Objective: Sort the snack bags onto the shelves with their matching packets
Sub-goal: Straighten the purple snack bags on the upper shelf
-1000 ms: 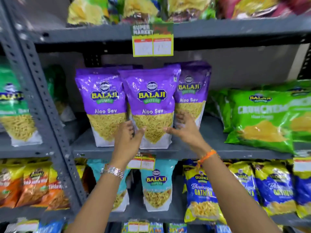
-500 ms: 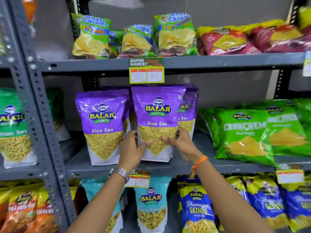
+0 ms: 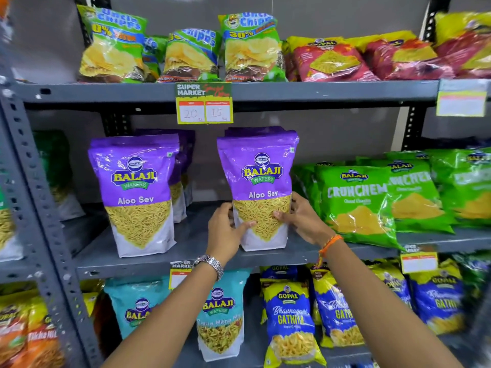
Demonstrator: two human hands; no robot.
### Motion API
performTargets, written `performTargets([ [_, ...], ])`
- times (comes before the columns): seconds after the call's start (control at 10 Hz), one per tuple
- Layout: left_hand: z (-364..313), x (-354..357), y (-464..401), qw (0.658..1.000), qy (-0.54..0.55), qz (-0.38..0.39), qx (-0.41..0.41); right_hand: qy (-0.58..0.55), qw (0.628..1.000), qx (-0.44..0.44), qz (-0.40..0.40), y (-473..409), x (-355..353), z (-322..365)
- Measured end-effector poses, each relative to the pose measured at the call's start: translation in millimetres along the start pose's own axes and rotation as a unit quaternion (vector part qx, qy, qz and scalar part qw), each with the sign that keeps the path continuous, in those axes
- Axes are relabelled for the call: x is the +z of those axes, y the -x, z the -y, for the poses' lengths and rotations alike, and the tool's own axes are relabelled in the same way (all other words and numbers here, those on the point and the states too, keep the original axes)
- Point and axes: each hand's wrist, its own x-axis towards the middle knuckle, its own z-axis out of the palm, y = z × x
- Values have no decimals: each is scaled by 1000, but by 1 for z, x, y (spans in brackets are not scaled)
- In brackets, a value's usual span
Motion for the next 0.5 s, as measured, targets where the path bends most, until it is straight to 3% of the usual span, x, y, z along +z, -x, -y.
performTargets([
  [0.5, 3, 17, -5, 1000, 6, 4, -16, -29, 999, 23, 3, -1, -2, -2],
])
